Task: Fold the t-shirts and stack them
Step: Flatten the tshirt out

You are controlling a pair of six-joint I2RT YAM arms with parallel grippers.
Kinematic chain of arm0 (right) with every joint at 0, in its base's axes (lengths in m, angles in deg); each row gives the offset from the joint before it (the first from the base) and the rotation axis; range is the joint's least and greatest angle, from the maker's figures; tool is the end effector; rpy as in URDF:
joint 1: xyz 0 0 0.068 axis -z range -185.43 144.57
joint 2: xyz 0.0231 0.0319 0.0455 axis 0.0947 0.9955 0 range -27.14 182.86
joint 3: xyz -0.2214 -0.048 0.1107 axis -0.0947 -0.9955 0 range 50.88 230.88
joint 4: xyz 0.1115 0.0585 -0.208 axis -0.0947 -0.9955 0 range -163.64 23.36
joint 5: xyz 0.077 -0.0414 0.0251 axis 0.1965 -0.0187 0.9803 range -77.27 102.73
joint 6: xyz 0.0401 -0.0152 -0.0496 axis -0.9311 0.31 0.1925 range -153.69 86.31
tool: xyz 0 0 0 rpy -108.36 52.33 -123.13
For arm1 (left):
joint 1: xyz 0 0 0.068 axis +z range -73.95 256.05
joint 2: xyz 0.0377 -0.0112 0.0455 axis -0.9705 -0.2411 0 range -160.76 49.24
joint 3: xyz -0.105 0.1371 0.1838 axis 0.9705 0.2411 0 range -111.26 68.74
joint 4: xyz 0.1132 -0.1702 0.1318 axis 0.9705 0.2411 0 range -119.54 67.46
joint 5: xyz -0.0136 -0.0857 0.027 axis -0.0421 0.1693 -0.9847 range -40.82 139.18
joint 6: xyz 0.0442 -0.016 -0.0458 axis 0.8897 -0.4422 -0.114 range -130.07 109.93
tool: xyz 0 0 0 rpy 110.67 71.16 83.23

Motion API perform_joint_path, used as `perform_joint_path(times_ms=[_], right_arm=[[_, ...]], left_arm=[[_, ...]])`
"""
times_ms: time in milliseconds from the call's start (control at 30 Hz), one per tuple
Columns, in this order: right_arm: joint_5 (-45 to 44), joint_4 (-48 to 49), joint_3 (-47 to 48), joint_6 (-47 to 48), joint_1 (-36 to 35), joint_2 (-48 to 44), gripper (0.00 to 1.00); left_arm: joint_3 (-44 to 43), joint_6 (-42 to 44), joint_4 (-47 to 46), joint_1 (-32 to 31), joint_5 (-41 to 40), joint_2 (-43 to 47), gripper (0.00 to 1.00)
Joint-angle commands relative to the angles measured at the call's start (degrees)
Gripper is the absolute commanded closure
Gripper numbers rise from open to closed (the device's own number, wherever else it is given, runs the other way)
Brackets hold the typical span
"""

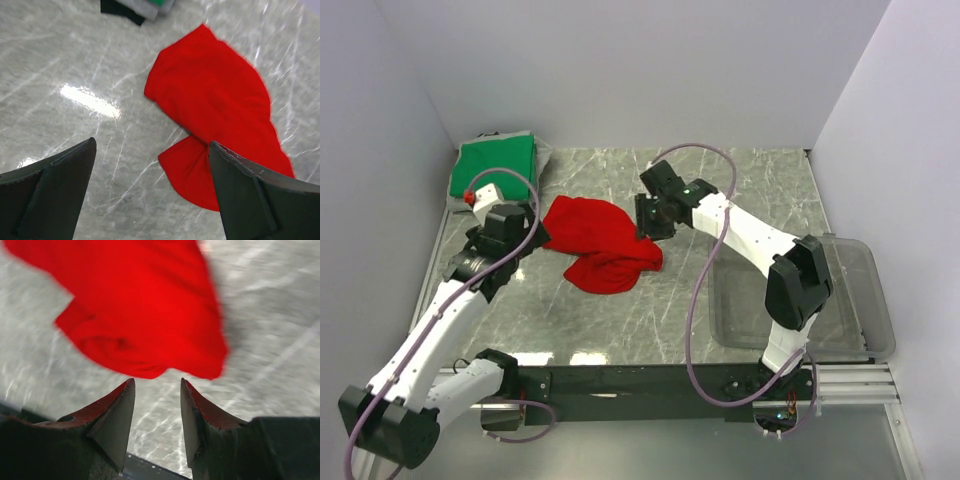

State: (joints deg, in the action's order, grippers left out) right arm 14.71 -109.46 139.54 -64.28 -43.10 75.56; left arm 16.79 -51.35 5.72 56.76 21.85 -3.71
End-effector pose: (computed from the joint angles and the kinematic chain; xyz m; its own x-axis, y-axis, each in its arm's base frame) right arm 0.2959 0.2308 0.2485 -0.8889 -0.0437 -0.4559 -0.2013 0.9315 0.3031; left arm 0.1936 -0.0427 0.2923 -0.3826 -0.4871 -0.7851 -0.4105 0.8509 -0.3278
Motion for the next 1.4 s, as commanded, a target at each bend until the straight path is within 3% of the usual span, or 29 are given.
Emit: perform_joint_path(times_ms=[0,167,433,600,933,1367], right_arm=[[6.53,4.50,3.35,4.39,-3.10,0.12,0.51],[8.92,3.37,8.89,6.94,-8.90,6.10,0.51],[7.35,4.07,15.30,9.23,-14.36,16.30,0.50],[0.40,1.61,21.54,8.79,-14.54,22.10,0.49],[9.53,6.09,23.83,8.09,-15.77,26.23,0.50],[8.48,6.62,29.37,8.79,-17.87,33.70,0.47]], left_arm=[[0.88,0.85,-1.51,1.26,4.03,-2.77,0.01],[0.88,1.29,-0.73,5.57,10.27,-7.78,0.01],[3.07,2.43,0.15,11.64,16.26,-5.59,0.01],[2.64,3.31,1.56,11.73,16.08,-4.53,0.01],[3.51,3.05,2.35,11.82,15.55,-4.36,0.01],[4.39,2.78,2.97,11.91,17.14,-4.36,0.00]])
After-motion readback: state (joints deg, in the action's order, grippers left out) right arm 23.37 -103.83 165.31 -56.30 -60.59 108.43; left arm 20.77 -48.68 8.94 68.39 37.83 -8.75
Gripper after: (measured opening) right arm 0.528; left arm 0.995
